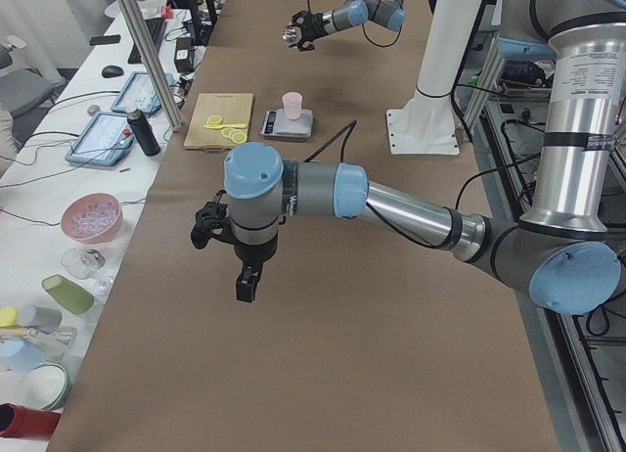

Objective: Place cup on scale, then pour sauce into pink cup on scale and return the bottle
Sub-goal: 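Turn bottle upright and carry it back to its spot with right gripper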

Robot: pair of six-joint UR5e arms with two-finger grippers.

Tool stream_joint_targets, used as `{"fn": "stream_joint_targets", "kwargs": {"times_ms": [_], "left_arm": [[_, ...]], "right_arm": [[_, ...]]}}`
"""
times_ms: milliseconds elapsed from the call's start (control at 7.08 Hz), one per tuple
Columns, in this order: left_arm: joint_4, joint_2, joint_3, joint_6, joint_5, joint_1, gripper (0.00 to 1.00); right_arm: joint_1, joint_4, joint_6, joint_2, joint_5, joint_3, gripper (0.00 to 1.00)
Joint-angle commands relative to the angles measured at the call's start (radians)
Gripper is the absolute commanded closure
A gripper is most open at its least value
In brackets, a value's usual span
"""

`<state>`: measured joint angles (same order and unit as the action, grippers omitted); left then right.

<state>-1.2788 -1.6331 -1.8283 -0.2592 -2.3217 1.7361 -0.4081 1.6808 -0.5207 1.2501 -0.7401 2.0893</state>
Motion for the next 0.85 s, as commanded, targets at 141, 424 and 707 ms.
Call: {"fn": "stream_joint_targets", "kwargs": {"times_ms": [141,424,707], "left_arm": [[-0.008,-0.002,0.041,0.002,0.018,-0.003,0.01],[-0.036,0.001,0.122,-0.002,0.016,-0.006,0.01],[-0.187,0.001,0.248,0.008,0.008,-0.006,0.01]], "right_arm": [[-0.04,-0.374,-0.178,0.236,-0.036,-0.005,1.0],[-0.04,-0.629,-0.391,0.349,-0.036,-0.064,1.0],[-0.041,-0.853,-0.448,0.361,-0.038,-0.173,1.0]]}}
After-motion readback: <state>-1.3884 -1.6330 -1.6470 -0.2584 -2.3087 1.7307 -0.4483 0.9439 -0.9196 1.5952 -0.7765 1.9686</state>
